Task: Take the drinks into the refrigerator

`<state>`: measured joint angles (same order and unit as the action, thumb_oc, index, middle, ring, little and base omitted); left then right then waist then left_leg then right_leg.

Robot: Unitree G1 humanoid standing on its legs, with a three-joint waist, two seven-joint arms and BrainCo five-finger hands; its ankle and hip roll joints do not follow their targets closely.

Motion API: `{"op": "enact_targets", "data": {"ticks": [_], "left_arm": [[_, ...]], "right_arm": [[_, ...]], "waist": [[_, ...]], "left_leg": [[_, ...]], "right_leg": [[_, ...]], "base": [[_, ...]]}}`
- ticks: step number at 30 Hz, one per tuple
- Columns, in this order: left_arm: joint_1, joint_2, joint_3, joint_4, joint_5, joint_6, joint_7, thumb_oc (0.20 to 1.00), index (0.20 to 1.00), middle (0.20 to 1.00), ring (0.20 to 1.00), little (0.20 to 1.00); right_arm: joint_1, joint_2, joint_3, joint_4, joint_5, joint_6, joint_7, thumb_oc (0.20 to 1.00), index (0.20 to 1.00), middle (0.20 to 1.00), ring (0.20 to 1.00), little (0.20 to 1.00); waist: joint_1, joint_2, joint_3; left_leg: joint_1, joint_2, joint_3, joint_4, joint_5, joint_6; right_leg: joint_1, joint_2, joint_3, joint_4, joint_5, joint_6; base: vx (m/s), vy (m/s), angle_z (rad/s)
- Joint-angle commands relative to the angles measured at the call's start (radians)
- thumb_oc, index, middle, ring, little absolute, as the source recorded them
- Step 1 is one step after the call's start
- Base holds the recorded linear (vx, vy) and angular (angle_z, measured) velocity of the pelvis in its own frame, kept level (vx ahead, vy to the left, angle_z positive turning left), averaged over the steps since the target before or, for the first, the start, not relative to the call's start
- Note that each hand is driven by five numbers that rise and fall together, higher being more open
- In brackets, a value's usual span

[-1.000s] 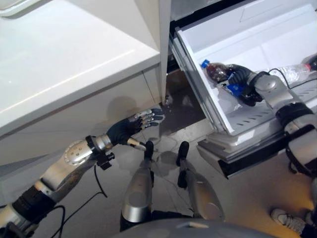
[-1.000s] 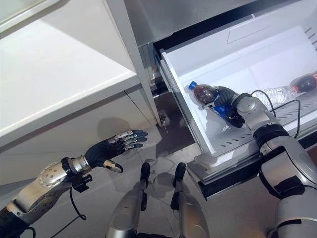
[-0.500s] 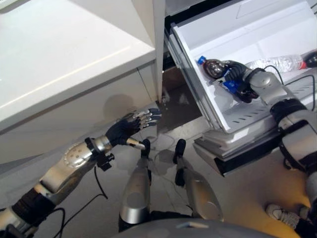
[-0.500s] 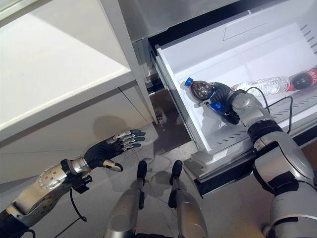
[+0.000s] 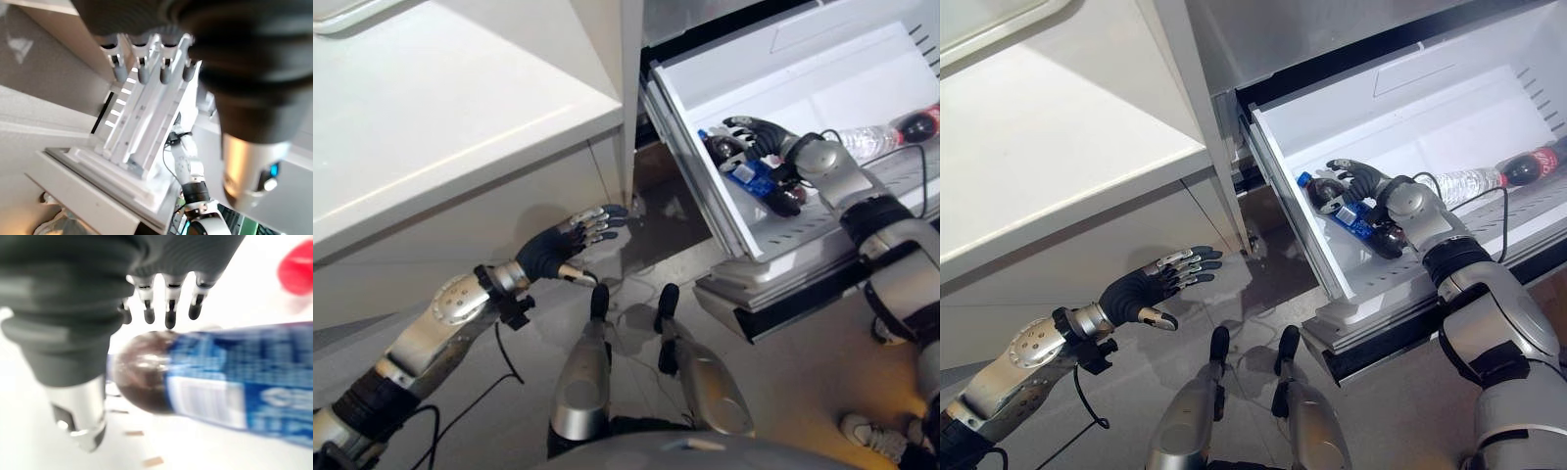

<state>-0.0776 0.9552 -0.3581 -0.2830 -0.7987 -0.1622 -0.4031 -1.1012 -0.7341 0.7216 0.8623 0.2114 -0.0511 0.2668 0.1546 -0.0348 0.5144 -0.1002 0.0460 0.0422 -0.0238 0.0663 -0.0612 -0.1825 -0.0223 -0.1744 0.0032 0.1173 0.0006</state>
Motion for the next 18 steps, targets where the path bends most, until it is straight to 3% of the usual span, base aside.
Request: {"op": "enact_targets", "data": {"ticks": [1,5,8,9,10,13,14,15,18], "left_arm": [[0.060,-0.001,0.060,-0.065,-0.019,-0.030,-0.037,1.000,1.000,1.000,1.000,1.000],[0.079,0.001,0.091,-0.071,-0.044,-0.023,-0.045,1.000,1.000,1.000,1.000,1.000],[0.106,0.009,0.121,-0.072,-0.063,-0.017,-0.055,1.000,1.000,1.000,1.000,1.000],[0.136,-0.003,0.159,-0.072,-0.065,-0.012,-0.061,1.000,1.000,1.000,1.000,1.000],[0.136,-0.001,0.157,-0.072,-0.065,-0.012,-0.061,1.000,1.000,1.000,1.000,1.000],[0.187,-0.033,0.218,-0.052,-0.080,-0.008,-0.065,1.000,1.000,1.000,1.000,1.000],[0.222,-0.051,0.262,-0.046,-0.066,-0.011,-0.068,1.000,1.000,1.000,1.000,1.000],[0.222,-0.045,0.258,-0.048,-0.066,-0.010,-0.068,1.000,1.000,1.000,1.000,1.000],[0.282,-0.085,0.331,-0.058,-0.053,-0.025,-0.059,1.000,1.000,1.000,1.000,1.000]], "right_arm": [[-0.038,-0.102,0.024,-0.116,0.060,-0.024,-0.007,1.000,1.000,1.000,1.000,1.000],[-0.022,-0.195,-0.009,-0.260,0.097,-0.033,-0.005,1.000,1.000,1.000,1.000,1.000],[0.077,-0.289,-0.102,-0.404,0.160,-0.055,-0.011,1.000,1.000,1.000,1.000,1.000],[0.202,-0.348,-0.216,-0.510,0.160,-0.083,-0.030,1.000,1.000,1.000,1.000,1.000],[0.208,-0.348,-0.222,-0.512,0.159,-0.082,-0.030,1.000,1.000,1.000,1.000,1.000],[0.432,-0.377,-0.435,-0.637,0.169,-0.131,-0.064,1.000,1.000,1.000,1.000,1.000],[0.600,-0.367,-0.601,-0.705,0.184,-0.161,-0.078,1.000,1.000,1.000,1.000,1.000],[0.624,-0.364,-0.622,-0.715,0.183,-0.159,-0.077,1.000,1.000,1.000,1.000,1.000],[0.887,-0.274,-0.861,-0.837,0.177,-0.200,-0.101,1.000,1.000,1.000,1.000,1.000]], "waist": [[0.004,-0.022,-0.041],[-0.002,-0.031,-0.073],[-0.010,-0.039,-0.105],[-0.022,-0.043,-0.130],[-0.020,-0.044,-0.130],[-0.042,-0.052,-0.166],[-0.057,-0.058,-0.189],[-0.050,-0.061,-0.190],[-0.072,-0.070,-0.218]], "left_leg": [[-0.007,-0.002,-0.009,0.044,-0.046,0.005],[0.002,-0.009,0.005,0.070,-0.067,0.007],[0.022,-0.012,0.012,0.075,-0.081,0.012],[0.037,-0.016,0.015,0.070,-0.086,0.014],[0.037,-0.016,0.015,0.069,-0.086,0.014],[0.059,-0.020,0.020,0.057,-0.092,0.021],[0.076,-0.023,0.025,0.050,-0.100,0.029],[0.077,-0.023,0.025,0.049,-0.100,0.029],[0.111,-0.028,0.042,0.027,-0.110,0.040]], "right_leg": [[-0.039,-0.055,-0.006,0.184,-0.078,0.073],[-0.010,-0.060,-0.002,0.170,-0.075,0.076],[0.022,-0.059,0.007,0.150,-0.071,0.081],[0.045,-0.058,0.011,0.126,-0.070,0.086],[0.045,-0.058,0.011,0.126,-0.069,0.086],[0.069,-0.058,0.017,0.101,-0.068,0.094],[0.081,-0.058,0.026,0.099,-0.068,0.101],[0.082,-0.058,0.026,0.098,-0.068,0.101],[0.095,-0.057,0.046,0.096,-0.067,0.114]], "base": [[0.02,0.028,0.04],[0.04,0.033,0.03],[0.07,0.042,-0.02],[0.09,0.038,-0.04],[0.10,0.036,0.00],[0.10,0.030,-0.07],[0.11,0.042,-0.07],[0.12,0.057,-0.03],[0.11,0.058,-0.10]]}}
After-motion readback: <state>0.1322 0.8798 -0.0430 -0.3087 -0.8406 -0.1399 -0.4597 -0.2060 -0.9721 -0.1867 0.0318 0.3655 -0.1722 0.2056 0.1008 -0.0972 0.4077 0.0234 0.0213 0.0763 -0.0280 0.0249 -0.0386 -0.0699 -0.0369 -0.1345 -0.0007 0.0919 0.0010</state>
